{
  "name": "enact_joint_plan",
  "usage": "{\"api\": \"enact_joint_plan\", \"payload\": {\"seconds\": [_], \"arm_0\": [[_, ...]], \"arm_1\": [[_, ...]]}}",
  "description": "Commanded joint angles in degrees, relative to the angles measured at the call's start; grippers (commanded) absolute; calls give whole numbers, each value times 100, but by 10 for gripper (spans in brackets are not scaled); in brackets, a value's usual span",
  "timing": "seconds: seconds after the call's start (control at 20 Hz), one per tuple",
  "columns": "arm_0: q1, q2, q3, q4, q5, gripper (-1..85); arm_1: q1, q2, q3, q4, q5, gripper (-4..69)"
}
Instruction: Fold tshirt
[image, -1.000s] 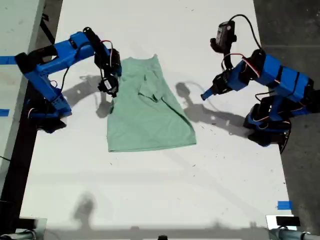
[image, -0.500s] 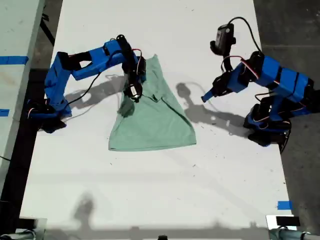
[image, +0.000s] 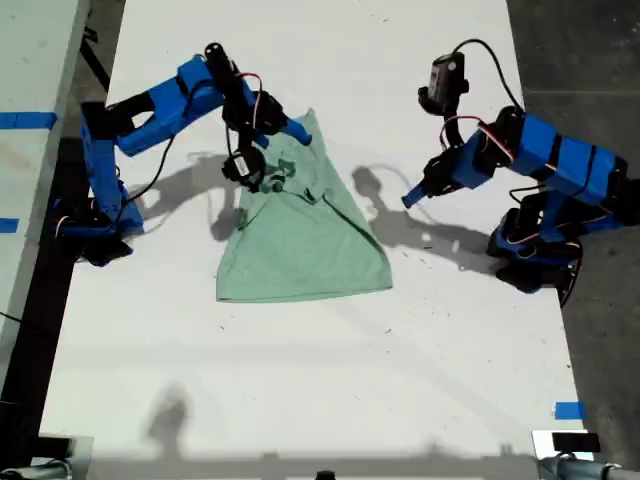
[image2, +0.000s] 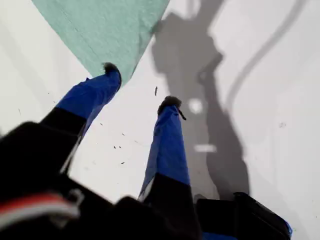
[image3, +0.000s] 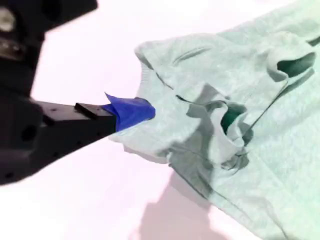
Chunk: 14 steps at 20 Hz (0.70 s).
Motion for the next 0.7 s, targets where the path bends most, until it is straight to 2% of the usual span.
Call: {"api": "enact_joint_plan", "payload": {"seconds": [0.0,0.15,0.3,0.4,0.45,0.55,0.6,0.65], "arm_0": [[299,1441,782,97,-193,356],[809,2575,2681,-615,-606,349],[1459,3313,4131,-1028,-1310,220],[1854,3489,4544,-1020,-1837,115],[1986,3568,4649,-1002,-1995,101],[2118,3683,4667,-905,-2162,92],[2127,3753,4693,-896,-2180,110],[2153,3788,4702,-896,-2188,176]], "arm_1": [[-272,149,-53,-290,88,200],[-694,-158,-53,-545,308,190],[-1046,-536,-53,-861,431,168],[-1187,-835,-44,-1037,457,166],[-1239,-1002,-44,-1134,457,165],[-1327,-1362,-35,-1336,475,164],[-1380,-1547,-35,-1433,483,192],[-1441,-1714,-26,-1538,492,214]]}}
